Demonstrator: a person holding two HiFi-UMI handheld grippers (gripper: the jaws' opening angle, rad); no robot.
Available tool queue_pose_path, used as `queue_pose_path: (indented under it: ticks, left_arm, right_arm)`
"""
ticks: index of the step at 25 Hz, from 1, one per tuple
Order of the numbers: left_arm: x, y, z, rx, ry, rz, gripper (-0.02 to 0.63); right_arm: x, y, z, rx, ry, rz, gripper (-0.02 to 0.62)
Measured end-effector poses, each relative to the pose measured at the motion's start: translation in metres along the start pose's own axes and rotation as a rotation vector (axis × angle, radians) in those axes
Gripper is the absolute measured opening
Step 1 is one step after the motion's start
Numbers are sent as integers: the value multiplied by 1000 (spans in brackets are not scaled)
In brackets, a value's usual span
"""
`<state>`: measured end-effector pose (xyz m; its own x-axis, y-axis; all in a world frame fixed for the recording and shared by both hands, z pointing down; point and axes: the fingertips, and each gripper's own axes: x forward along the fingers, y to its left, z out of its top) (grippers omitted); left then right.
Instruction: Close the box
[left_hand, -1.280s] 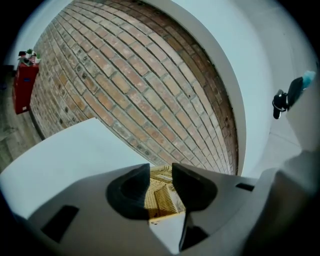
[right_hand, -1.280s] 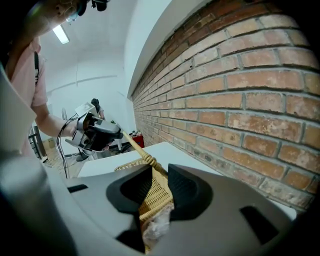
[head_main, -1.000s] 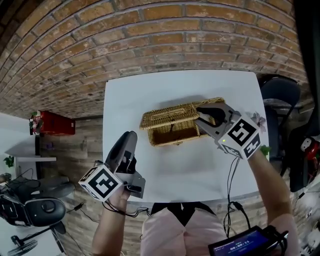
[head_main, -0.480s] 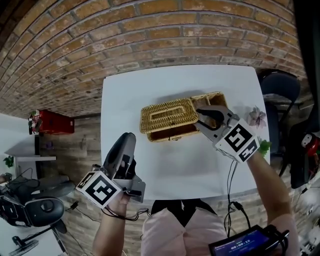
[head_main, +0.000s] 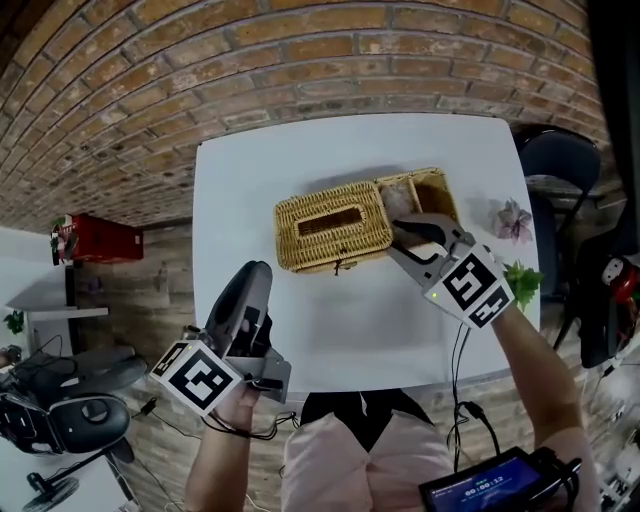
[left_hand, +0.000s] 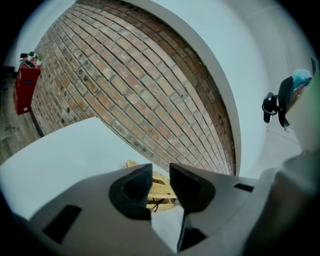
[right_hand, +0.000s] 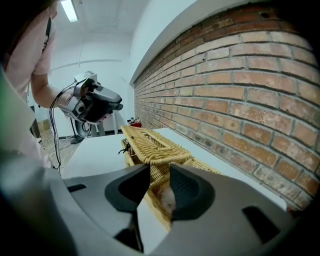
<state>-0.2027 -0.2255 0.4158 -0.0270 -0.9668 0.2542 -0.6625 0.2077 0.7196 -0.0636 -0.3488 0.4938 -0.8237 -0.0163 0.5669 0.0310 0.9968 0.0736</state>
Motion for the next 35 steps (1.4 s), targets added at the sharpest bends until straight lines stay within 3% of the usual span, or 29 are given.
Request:
queue_pose_path:
  ticks: [7,14,17,22,27,30,35]
  left_arm:
    - [-1,-10,4,42,-17,-14,112]
    - [-6,-39,17,96,-64,-45,112]
    - [-9,-63,34,215,-122,-55,112]
    - [-12,-115,73,495,-251,-3,112]
    - [-15,-155,96,761,-375,106,65]
    - [-14,-170,100,834,-401,128,28]
    - [-10,-178,103,844,-418,136,17]
  right_arm:
    - [-9,14,-15,-8,56,2,129]
    - [-32,15,-1,49,4,-31,129]
    - [-50,12,34,84,-78,-49,129]
    - [-89,0,112,159,-252,-153,109]
    - [-121,-7,169,159,-418,-327,2]
    - [-133,-11,188,174,-486,-388,1]
    - [-141,-14,201,145,-510,-444,0]
